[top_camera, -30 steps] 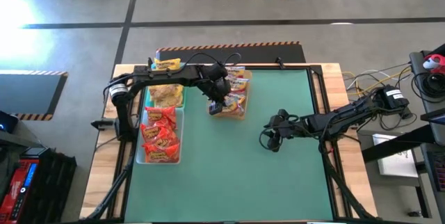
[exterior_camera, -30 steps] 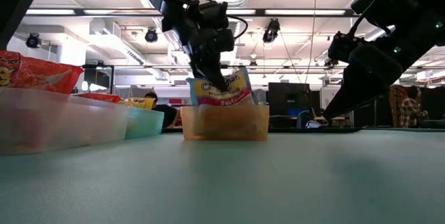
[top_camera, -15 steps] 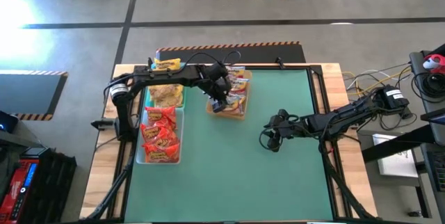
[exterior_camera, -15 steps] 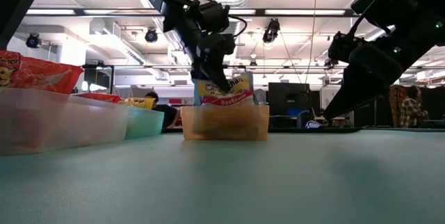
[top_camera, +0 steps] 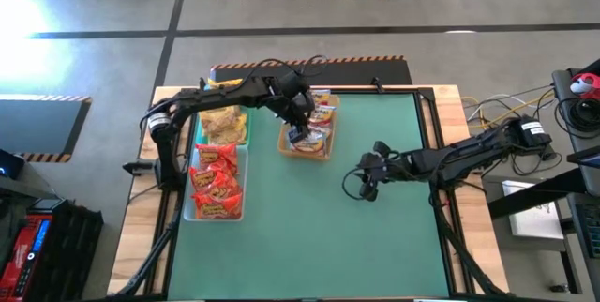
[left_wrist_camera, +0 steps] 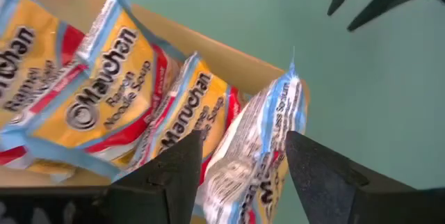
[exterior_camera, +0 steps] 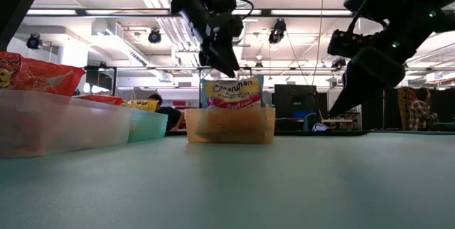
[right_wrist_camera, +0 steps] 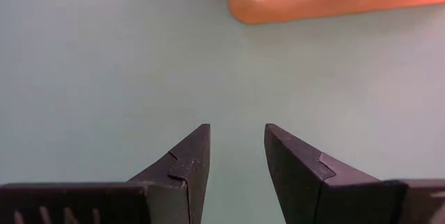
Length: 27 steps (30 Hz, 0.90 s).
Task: Sort Maruchan noodles
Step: Return to Home Position
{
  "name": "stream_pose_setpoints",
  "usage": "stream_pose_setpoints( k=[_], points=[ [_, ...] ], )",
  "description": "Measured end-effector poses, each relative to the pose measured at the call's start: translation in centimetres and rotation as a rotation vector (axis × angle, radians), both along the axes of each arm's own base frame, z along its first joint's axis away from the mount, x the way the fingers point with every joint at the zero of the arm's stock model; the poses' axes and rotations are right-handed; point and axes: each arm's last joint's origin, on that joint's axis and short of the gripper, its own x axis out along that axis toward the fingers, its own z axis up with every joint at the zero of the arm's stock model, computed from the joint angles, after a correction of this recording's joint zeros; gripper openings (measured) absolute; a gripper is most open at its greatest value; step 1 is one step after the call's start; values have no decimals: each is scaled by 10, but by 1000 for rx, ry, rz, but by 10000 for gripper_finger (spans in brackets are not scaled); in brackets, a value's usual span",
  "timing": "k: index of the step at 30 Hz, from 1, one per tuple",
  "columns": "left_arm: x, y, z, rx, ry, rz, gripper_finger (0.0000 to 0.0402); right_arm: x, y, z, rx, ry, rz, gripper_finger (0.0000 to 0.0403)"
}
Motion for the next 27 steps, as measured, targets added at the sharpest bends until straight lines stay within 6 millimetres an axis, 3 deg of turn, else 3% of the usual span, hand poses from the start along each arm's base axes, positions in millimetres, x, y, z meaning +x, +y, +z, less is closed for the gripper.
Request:
stream_pose_setpoints(
  k=[6, 13, 19, 27],
  points=[
    [-9, 3, 14, 14, 61, -33, 190, -3, -7, 4, 5, 19, -41, 128],
    [-41, -3, 29, 8, 120, -53, 190, -13, -13, 27, -44, -81, -2, 128],
    [-91, -17, 43, 16, 67, 5, 190, -22, -33, 41, -96, -147, -70, 128],
    [-161, -51, 52, -5, -184, 183, 190, -27, -61, 52, -171, -216, -162, 128]
  ],
)
